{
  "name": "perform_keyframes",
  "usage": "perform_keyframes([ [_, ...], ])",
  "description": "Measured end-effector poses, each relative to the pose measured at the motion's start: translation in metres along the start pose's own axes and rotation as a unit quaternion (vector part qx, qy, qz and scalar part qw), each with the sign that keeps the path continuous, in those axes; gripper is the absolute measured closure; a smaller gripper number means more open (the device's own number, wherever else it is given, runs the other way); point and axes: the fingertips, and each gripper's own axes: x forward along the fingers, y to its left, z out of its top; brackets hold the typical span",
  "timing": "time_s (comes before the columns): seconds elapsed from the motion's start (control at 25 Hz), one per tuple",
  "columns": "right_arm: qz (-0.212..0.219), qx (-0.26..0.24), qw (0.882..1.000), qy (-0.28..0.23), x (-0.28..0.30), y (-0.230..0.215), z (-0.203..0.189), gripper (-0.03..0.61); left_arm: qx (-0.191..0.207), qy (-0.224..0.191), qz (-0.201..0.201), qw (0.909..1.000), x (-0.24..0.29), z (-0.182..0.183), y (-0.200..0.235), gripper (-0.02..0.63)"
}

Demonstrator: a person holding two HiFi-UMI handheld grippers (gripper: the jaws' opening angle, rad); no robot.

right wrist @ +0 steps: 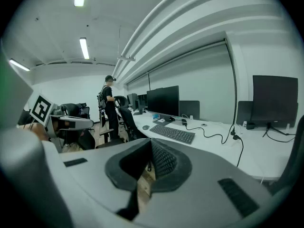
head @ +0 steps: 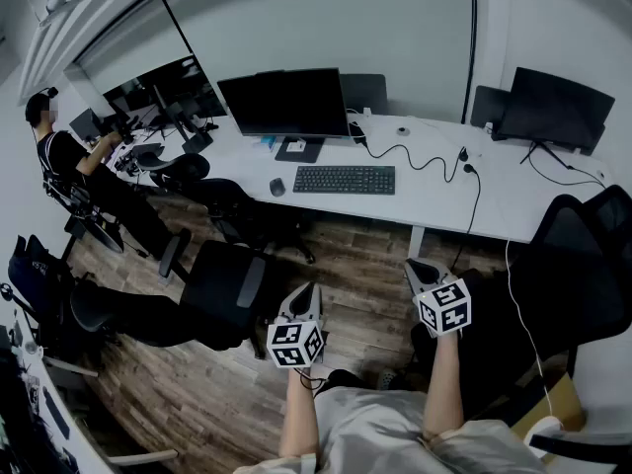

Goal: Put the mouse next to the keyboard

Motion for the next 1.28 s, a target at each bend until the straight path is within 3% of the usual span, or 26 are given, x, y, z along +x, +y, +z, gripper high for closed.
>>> perform_keyframes([
  [0.44, 0.018, -0.014, 1.0, 0.016, 0.001, 0.012, -0.012, 0.572, -0.007, -0.006, 0.009, 0.9999, -0.006, -0.008, 0.0, 0.591],
  [0.72, 0.006, 0.016, 0.999, -0.042, -0.01, 0.003, -0.005, 0.561, -0.003, 0.002, 0.029, 0.9996, -0.014, -0.018, 0.002, 0.581],
  [0.76, 0.006, 0.018, 0.999, -0.046, -0.011, 0.002, -0.006, 0.523, -0.003, 0.003, 0.031, 0.9995, -0.014, -0.019, 0.002, 0.566],
  [0.96, 0.015, 0.027, 0.998, -0.048, -0.013, -0.002, -0.007, 0.479, 0.013, 0.014, 0.054, 0.9984, -0.015, -0.02, 0.007, 0.457],
  [1.08, 0.028, 0.047, 0.997, -0.054, -0.015, -0.003, -0.006, 0.386, 0.017, 0.017, 0.061, 0.9978, -0.015, -0.016, 0.007, 0.412],
  [1.28, 0.042, 0.075, 0.995, -0.058, -0.015, -0.005, -0.011, 0.316, 0.024, 0.011, 0.058, 0.998, -0.014, -0.011, 0.004, 0.397],
])
